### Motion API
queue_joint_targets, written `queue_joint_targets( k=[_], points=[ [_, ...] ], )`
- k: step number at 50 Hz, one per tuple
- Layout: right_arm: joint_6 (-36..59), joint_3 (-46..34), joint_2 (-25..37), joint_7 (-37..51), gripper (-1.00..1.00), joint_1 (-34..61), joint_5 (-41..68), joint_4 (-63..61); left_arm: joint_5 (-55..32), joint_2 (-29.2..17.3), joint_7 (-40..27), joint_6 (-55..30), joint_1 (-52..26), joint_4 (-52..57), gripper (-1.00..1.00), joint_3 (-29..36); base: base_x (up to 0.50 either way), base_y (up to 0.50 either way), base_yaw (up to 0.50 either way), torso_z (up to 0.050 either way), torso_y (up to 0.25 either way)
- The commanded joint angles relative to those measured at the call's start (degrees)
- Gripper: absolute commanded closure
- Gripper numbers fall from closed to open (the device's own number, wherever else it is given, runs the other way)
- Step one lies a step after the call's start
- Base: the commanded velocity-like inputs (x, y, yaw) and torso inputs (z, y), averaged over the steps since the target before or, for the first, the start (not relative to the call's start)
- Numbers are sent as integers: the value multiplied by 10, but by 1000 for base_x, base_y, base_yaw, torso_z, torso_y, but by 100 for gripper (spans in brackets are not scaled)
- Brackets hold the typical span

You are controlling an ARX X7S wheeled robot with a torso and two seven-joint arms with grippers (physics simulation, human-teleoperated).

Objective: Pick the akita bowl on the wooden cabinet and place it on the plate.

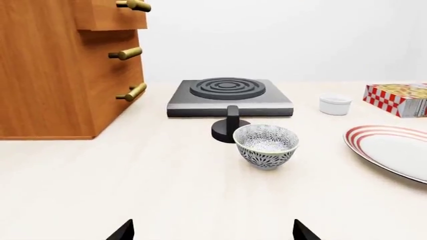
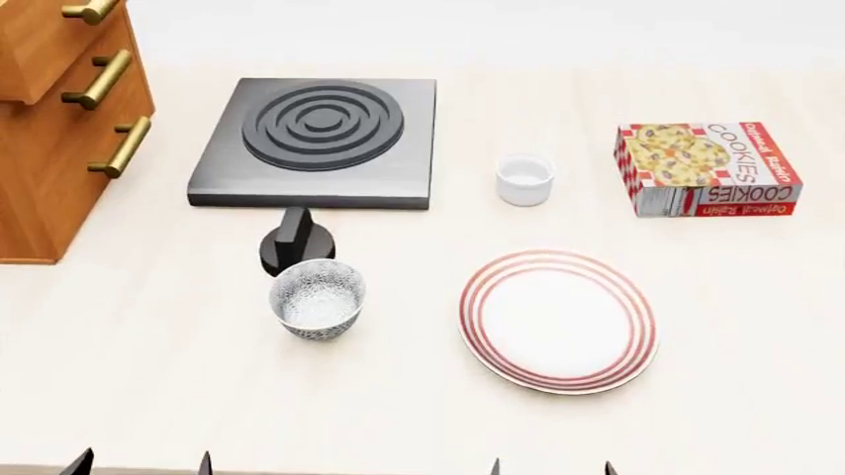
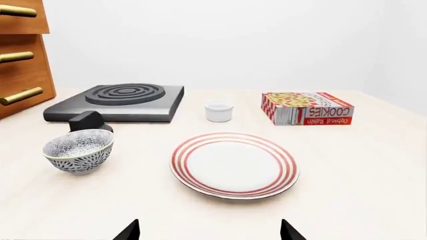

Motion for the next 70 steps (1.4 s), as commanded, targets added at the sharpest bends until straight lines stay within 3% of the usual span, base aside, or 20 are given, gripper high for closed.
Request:
queue_joint_targets(
  k=[1, 16, 70],
  points=[
    [2, 6, -4, -5, -100, 1, -4, -1, 2, 6, 1, -2, 2, 6, -100, -7, 0, 0, 0, 50, 0],
    [7, -9, 4, 6, -100, 1, -14, -6, 2, -2, -8, 0, 5, 11, -100, 3, 0, 68, 0, 2, 0],
    [3, -28, 21, 22, -100, 3, 11, -4, -13, -19, -33, 8, 2, 7, -100, 26, 0, 460, 0, 0, 0]
  ],
)
